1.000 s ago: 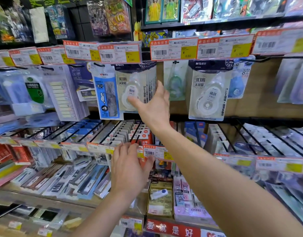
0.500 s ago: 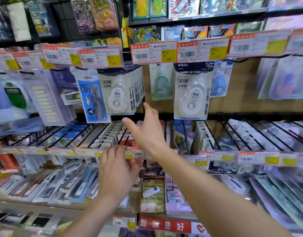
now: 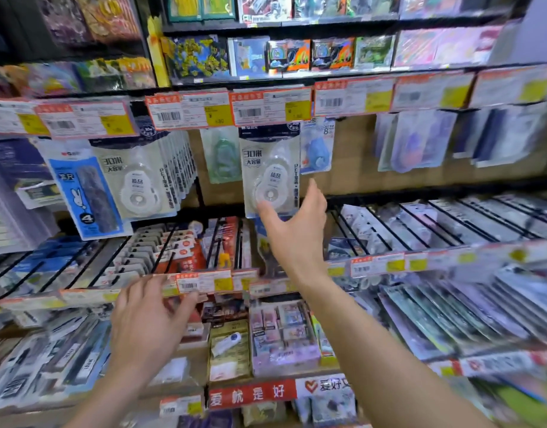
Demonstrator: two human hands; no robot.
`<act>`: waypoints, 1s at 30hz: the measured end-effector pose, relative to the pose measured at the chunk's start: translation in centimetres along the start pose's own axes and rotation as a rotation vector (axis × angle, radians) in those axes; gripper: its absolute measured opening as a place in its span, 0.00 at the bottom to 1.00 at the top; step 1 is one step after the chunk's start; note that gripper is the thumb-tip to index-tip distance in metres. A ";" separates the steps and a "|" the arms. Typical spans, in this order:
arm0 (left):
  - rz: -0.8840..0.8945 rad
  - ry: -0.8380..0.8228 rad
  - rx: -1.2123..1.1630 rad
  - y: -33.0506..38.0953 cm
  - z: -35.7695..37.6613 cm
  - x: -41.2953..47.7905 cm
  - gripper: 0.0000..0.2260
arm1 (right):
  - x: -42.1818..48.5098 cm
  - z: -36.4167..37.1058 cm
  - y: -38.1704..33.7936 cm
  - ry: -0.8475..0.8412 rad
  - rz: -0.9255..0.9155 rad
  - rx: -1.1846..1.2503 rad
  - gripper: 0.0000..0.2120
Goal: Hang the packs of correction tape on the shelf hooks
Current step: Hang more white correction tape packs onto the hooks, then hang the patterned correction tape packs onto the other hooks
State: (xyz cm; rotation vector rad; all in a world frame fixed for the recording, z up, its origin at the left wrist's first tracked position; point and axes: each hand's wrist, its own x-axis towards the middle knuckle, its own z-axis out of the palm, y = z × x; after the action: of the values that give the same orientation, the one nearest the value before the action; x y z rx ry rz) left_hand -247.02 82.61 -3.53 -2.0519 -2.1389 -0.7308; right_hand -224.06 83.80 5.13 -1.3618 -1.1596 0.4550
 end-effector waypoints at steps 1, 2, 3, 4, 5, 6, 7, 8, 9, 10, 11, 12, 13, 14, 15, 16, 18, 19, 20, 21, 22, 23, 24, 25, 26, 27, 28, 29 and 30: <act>0.005 -0.008 0.005 0.1 -0.1 0.1 0.35 | 0.2 0.0 0.0 -0.016 0.000 -0.015 0.47; 0.012 -0.017 0.015 0.2 -0.2 0.1 0.36 | 0.4 0.0 0.0 -0.027 0.004 -0.031 0.47; 0.021 -0.024 0.026 0.3 -0.3 0.2 0.37 | 0.6 0.0 0.1 -0.035 0.009 -0.045 0.46; 0.025 -0.032 0.039 0.3 -0.3 0.4 0.39 | 0.7 -0.1 0.1 -0.040 0.014 -0.057 0.46; 0.030 -0.042 0.048 0.2 -0.3 0.5 0.40 | 0.8 -0.1 0.1 -0.047 0.021 -0.066 0.45; 0.030 -0.055 0.056 0.1 -0.3 0.6 0.41 | 0.8 -0.1 0.1 -0.058 0.028 -0.070 0.44; 0.034 -0.067 0.060 0.0 -0.4 0.6 0.42 | 0.6 -0.1 0.2 -0.071 0.040 -0.074 0.43; 0.034 -0.082 0.063 -0.1 -0.5 0.6 0.41 | 0.4 -0.1 0.3 -0.082 0.053 -0.075 0.41; 0.035 -0.098 0.062 -0.1 -0.6 0.7 0.41 | 0.0 -0.2 0.4 -0.087 0.066 -0.075 0.40; 0.031 -0.112 0.062 0.0 -1.0 0.7 0.40 | -0.4 -0.4 0.6 -0.087 0.076 -0.073 0.39; 0.028 -0.127 0.061 0.2 -1.2 0.7 0.40 | -1.0 -0.6 0.7 -0.088 0.085 -0.067 0.39; 0.019 -0.141 0.062 0.4 -1.5 0.6 0.39 | -1.7 -0.9 0.9 -0.091 0.097 -0.058 0.39; 0.014 -0.151 0.060 0.6 -1.8 0.6 0.39 | -2.4 -1.2 1.0 -0.097 0.103 -0.053 0.38; 0.016 -0.156 0.059 0.8 -2.0 0.5 0.38 | -3.3 -1.6 1.2 -0.104 0.103 -0.060 0.36; 0.029 -0.156 0.052 1.0 -2.3 0.4 0.38 | -4.4 -2.1 1.5 -0.119 0.095 -0.084 0.34; 0.042 -0.149 0.039 1.4 -2.5 0.2 0.36 | -5.6 -2.6 1.8 -0.144 0.086 -0.117 0.31; 0.058 -0.124 0.004 2.2 -2.8 -0.6 0.32 | -8.0 -3.4 2.9 -0.211 0.078 -0.198 0.24; 0.070 -0.110 -0.019 2.8 -3.0 -1.1 0.30 | -9.2 -3.9 3.6 -0.243 0.086 -0.242 0.22; 0.092 -0.094 -0.053 3.4 -3.0 -1.9 0.28 | -10.3 -4.3 4.5 -0.275 0.101 -0.284 0.20; 0.131 -0.088 -0.087 4.0 -2.9 -2.8 0.27 | -11.2 -4.7 5.5 -0.300 0.124 -0.312 0.19; 0.173 -0.101 -0.104 4.7 -2.7 -3.7 0.25 | -12.0 -5.1 6.5 -0.315 0.156 -0.330 0.18; 0.212 -0.129 -0.113 5.2 -2.3 -4.7 0.25 | -12.8 -5.5 7.6 -0.323 0.188 -0.353 0.18; 0.248 -0.157 -0.120 5.6 -2.0 -5.8 0.25 | -13.6 -6.0 8.6 -0.329 0.216 -0.385 0.18; 0.280 -0.186 -0.133 6.0 -1.6 -6.7 0.25 | -14.3 -6.4 9.5 -0.340 0.241 -0.423 0.18; 0.304 -0.220 -0.139 6.3 -1.2 -7.5 0.25 | -14.9 -6.9 10.4 -0.353 0.268 -0.461 0.19; 0.324 -0.258 -0.139 6.6 -0.8 -8.3 0.25 | -15.5 -7.3 11.0 -0.365 0.296 -0.497 0.20; 0.348 -0.295 -0.124 6.9 -0.4 -8.9 0.25 | -15.8 -7.7 11.6 -0.373 0.324 -0.528 0.21; 0.374 -0.332 -0.105 7.2 -0.1 -9.4 0.25 | -16.2 -8.2 12.1 -0.377 0.354 -0.554 0.22; 0.397 -0.368 -0.091 7.5 0.3 -9.8 0.25 | -16.4 -8.7 12.6 -0.374 0.379 -0.574 0.22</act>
State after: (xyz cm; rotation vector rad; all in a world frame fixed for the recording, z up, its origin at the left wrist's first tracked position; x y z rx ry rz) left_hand -238.85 73.61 -5.53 -2.7230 -1.7712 -0.4298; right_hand -219.25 68.64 -10.73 -2.0777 -1.4026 0.7022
